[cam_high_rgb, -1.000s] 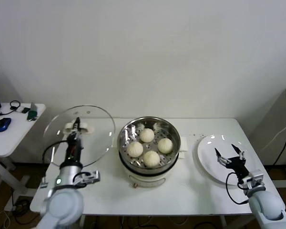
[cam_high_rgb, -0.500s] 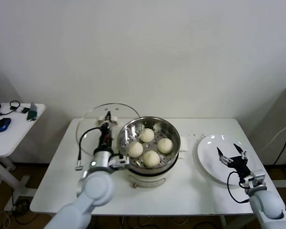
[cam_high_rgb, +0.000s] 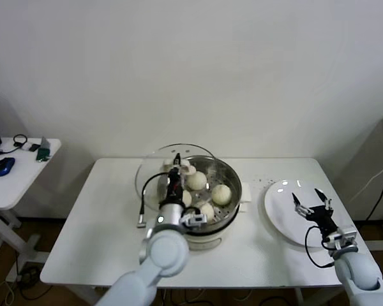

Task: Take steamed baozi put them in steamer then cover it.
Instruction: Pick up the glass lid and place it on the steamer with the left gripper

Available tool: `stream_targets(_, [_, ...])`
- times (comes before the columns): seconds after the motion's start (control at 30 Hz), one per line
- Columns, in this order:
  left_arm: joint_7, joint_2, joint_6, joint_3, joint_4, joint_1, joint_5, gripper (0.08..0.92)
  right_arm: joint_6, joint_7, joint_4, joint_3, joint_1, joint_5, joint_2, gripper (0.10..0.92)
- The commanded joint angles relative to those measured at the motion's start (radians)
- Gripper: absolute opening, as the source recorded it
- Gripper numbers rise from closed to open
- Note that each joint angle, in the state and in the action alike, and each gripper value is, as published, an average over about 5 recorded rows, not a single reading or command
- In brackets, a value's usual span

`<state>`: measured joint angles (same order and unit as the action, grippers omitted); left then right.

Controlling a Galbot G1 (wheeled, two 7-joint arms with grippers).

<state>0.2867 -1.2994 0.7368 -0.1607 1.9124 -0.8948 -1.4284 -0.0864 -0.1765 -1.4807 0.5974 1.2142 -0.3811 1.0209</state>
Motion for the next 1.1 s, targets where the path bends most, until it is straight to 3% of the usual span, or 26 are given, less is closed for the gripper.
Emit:
stream_targets(0.03, [0.016, -0.125, 0.049, -0.054, -0.059, 0.011, -0.068, 0.146, -0.011, 0.001, 0.006, 0.002, -0.006, 0.001, 0.003, 0.823])
stream_targets(0.43, [0.014, -0.180, 0.049, -0.055, -0.132, 0.010, -0.099, 0.146, -0.015, 0.000, 0.013, 0.012, -0.007, 0.013, 0.010, 0.823])
stream_targets(1.1, [0.018, -0.171, 0.049, -0.071, -0.181, 0.001, -0.116, 0.146, -0.021, -0.003, 0.016, 0.019, -0.005, 0.029, 0.026, 0.823])
